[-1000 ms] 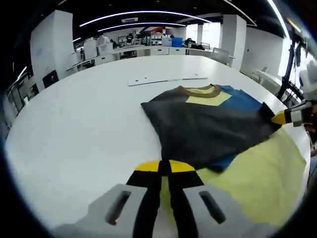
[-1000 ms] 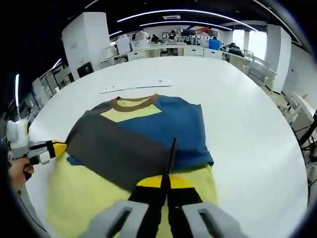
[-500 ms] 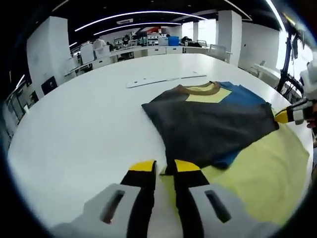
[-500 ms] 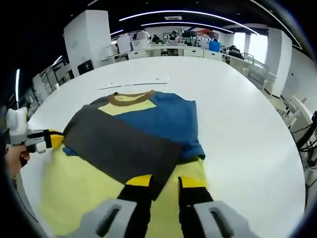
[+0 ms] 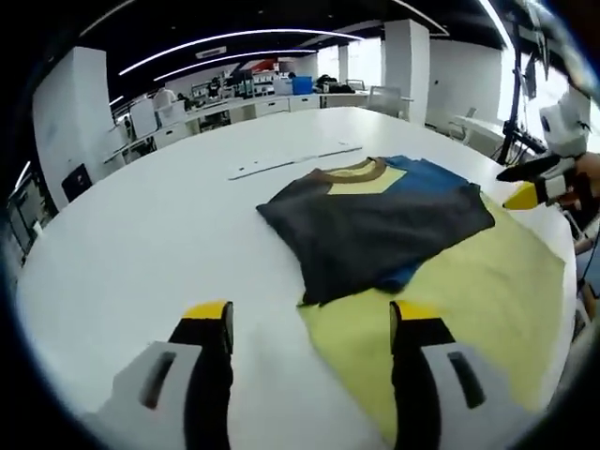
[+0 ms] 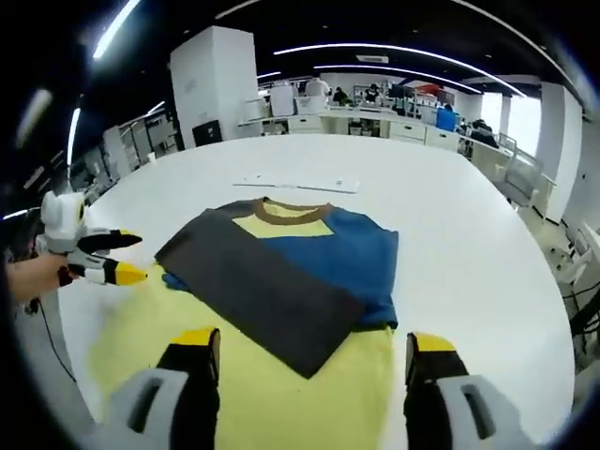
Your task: Fold the garment on the visible template until the final outline fits inside the template.
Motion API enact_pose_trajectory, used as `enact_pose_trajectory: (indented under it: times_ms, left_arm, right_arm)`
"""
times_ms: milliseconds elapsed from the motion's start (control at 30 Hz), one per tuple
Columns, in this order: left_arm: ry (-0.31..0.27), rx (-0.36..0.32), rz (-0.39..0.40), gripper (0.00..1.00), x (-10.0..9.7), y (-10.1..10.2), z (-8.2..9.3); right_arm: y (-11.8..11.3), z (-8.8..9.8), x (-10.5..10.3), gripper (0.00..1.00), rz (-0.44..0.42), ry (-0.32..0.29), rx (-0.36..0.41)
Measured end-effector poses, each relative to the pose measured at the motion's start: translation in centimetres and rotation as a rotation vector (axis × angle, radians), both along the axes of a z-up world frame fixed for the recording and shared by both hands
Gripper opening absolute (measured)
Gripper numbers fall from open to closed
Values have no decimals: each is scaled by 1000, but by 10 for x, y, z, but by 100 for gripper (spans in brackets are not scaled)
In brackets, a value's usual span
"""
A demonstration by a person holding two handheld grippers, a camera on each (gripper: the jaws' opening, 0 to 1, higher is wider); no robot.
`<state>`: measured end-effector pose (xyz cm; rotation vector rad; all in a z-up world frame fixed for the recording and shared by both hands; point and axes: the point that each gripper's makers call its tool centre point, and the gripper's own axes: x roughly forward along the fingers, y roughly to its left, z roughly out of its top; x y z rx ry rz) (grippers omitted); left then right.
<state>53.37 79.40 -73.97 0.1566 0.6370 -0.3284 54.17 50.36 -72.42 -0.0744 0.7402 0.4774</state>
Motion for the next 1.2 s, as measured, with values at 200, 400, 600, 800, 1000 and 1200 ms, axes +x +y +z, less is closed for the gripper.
enact_pose_trajectory:
  times_ms: [200,400,600,800,1000,1200]
  left_arm:
    - [-34,3,-51,80,-16,-4,13]
    - [-27,-12,-89,86,-39,-8,14]
    - [4,-6,-115,89,-65,-8,8]
    - [35,1,-132,90,-93,-8,1]
    - [72,-12,-133,88,-118,-7,-10]
    - [100,-22,-136,86,-135,-7,-14]
  right_arm:
    - [-3,-1,-30,90,55,16,3]
    - [-11,-3,-59,92,86,43,4]
    - [-18,-6,-83,94,110,57,2]
    - [-30,-15,-109,93,117,98,-11]
    - [-42,-22,-128,92,98,130,-17]
    - [-49,-27,-143,89,78,156,-16]
